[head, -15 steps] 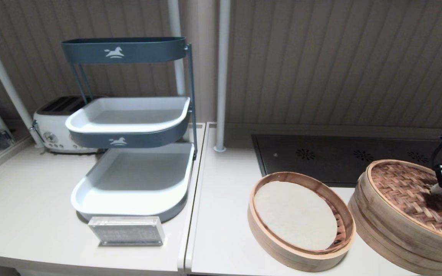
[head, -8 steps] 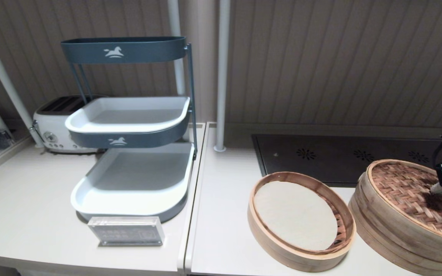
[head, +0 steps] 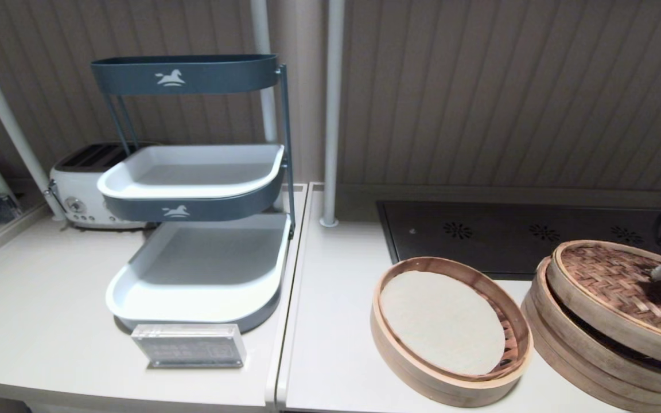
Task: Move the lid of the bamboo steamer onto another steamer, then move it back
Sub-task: Pick up the steamer
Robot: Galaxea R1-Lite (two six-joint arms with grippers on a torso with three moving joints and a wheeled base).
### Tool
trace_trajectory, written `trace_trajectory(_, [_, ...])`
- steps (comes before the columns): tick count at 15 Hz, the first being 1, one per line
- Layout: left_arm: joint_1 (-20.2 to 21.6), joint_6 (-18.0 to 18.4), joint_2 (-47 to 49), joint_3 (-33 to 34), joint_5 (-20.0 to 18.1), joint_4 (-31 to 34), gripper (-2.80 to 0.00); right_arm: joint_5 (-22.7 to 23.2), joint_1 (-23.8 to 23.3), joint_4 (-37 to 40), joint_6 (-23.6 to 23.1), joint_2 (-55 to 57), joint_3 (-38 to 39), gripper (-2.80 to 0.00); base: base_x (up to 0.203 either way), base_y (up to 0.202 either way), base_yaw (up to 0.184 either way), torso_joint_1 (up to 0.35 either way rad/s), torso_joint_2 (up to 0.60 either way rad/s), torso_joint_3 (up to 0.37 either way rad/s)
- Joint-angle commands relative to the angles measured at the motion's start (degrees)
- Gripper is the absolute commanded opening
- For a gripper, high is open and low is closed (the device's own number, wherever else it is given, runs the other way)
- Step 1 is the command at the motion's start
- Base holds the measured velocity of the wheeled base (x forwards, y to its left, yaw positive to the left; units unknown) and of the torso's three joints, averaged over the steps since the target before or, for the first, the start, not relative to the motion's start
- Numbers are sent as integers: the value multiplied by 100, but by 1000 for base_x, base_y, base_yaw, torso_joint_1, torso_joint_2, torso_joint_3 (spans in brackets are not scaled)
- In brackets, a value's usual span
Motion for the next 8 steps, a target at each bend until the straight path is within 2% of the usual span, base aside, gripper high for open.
trace_trajectory(1, [0,0,-17,158,0,-3,-280,9,0,13,-2,-54,-54,-280,0,0,0,0,0,0])
trace_trajectory(8, [0,0,-11,158,0,-3,-280,18,68,13,19,-239,-91,-280,0,0,0,0,0,0])
